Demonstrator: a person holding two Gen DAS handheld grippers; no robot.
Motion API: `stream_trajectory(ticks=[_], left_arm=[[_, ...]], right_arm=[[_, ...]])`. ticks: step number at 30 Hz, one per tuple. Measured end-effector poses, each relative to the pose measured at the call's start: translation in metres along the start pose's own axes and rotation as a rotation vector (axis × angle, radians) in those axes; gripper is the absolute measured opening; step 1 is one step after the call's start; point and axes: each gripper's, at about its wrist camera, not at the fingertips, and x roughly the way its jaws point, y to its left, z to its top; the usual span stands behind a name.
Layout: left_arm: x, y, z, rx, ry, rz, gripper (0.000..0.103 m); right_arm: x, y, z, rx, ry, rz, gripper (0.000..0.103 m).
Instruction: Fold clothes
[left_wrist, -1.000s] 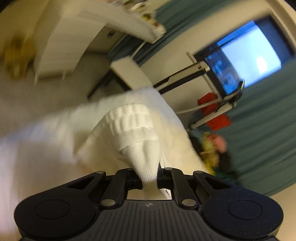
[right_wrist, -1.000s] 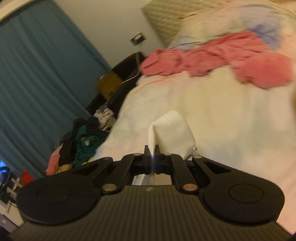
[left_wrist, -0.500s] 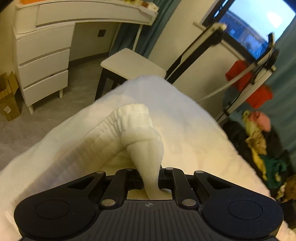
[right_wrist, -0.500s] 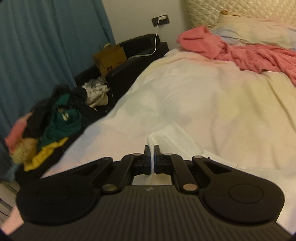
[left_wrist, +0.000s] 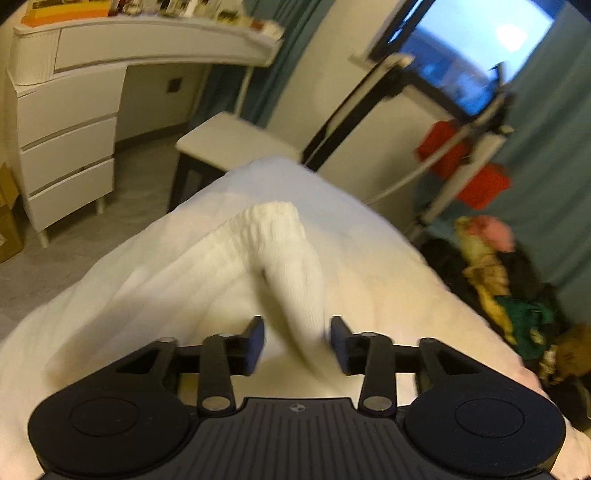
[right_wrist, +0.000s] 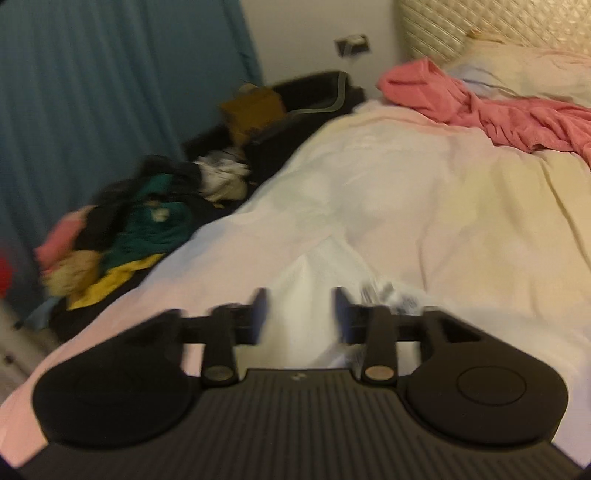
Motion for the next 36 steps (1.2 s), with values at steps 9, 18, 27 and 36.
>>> stream_trajectory(ticks=[9,18,27,36], left_arm=[[-0.089,0.058,-0.084,-0.268,0.055,-0.129,0.060],[-0.067,0.105,-0.113,-0.613,0.150,-0.127,0.060],[-0.013,0.114,-0.087,-0.695,-0.011,-0.136,0.060],[0.009,0.115,-0.073,-0.697,-0.084,-0.085,0.024]], right_arm=[[-0.109,-0.058,-0.063,0.162,0.283,0.369,0.062],[-0.120,-0.021,-0.140,0.208,0.670,0.608,0.062],[-0.068,-0.013,-0.148,0.429,0.566,0.623,0.058],[-0.013,-0.030,-0.116,0.618,0.350,0.489,0.057]])
